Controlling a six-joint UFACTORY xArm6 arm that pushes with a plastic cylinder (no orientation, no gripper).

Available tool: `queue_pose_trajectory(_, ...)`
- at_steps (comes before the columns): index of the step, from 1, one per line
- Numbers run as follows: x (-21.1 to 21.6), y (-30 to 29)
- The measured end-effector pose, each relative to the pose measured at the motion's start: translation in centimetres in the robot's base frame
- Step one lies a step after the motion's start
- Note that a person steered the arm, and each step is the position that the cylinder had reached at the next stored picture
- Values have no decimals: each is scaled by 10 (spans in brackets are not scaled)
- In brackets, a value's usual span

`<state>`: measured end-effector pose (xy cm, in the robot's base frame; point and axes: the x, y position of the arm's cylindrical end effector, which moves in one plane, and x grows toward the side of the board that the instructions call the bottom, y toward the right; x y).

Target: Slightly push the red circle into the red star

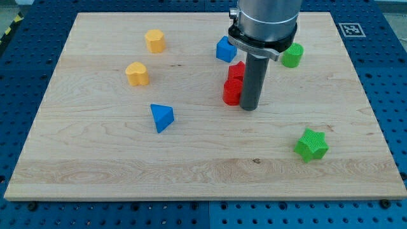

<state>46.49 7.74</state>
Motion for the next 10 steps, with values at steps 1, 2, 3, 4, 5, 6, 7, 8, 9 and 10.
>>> queue_pose_trajectory(1, 27, -3)
queue_pose_trajectory(2, 28, -27)
queue_pose_trajectory(3, 19, -29)
queue_pose_trajectory(4, 19, -12)
queue_pose_trajectory(5, 15, 5)
queue_pose_trajectory(6, 8, -4)
queue_pose_trajectory(7, 0, -11)
queue_pose_trajectory(8, 3, -17)
queue_pose_trajectory(9, 18, -32)
queue_pose_trajectory(10, 43, -3)
